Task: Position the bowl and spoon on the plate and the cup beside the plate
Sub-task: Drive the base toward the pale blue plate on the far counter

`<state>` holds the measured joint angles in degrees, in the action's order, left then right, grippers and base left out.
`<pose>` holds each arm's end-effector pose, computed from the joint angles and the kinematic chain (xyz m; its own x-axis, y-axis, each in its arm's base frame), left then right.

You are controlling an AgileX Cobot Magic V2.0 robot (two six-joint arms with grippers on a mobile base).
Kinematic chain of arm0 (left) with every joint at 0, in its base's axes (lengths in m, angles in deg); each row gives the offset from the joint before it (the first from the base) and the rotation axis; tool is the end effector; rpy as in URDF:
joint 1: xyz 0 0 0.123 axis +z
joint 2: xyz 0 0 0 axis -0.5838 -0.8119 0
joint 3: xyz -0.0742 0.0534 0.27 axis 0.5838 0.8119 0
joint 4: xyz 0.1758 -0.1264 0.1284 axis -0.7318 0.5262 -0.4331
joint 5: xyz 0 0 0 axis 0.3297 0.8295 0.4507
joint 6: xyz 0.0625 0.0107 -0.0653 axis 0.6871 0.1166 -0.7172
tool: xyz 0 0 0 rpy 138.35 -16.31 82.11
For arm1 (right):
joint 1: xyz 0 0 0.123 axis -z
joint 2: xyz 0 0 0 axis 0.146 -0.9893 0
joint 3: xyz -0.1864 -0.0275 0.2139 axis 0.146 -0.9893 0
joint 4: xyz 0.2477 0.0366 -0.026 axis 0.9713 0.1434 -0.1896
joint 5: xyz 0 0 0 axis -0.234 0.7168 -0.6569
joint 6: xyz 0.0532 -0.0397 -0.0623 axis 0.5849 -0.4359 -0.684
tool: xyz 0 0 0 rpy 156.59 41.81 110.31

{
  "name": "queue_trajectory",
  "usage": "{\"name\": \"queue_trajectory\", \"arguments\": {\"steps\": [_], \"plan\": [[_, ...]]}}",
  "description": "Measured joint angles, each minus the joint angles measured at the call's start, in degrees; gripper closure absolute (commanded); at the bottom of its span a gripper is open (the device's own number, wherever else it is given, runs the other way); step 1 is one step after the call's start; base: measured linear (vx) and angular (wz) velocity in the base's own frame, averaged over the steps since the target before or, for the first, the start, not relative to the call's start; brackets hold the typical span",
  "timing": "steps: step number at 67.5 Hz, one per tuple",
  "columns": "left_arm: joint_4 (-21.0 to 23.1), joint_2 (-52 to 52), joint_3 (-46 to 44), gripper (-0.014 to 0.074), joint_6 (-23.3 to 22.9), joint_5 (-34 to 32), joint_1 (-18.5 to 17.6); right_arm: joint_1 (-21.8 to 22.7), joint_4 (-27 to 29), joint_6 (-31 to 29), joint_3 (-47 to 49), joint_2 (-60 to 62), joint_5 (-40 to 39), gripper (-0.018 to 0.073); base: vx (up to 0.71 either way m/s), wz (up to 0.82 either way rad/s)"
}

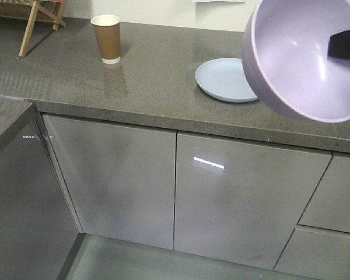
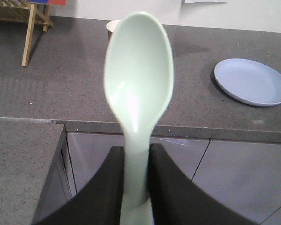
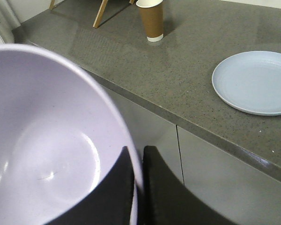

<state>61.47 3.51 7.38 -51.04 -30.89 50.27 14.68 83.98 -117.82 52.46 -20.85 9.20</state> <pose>0.1952 0.0123 0.4648 -0.4099 -0.0800 -0.9086 0.1402 0.9788 -0.1494 0.1950 0.0315 0.4605 -0.4760 -0.0229 -0.8791 -0.4476 0.8668 0.2198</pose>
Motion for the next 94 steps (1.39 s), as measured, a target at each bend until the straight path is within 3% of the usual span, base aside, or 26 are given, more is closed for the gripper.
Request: {"name": "queue_trajectory", "arguments": {"steps": [94], "plan": [[0.0, 0.0, 0.0, 0.0603, 0.0, 0.0, 0.0, 0.0, 0.0, 0.0, 0.0, 0.0, 0.4, 0.0565, 0.13, -0.08]]}}
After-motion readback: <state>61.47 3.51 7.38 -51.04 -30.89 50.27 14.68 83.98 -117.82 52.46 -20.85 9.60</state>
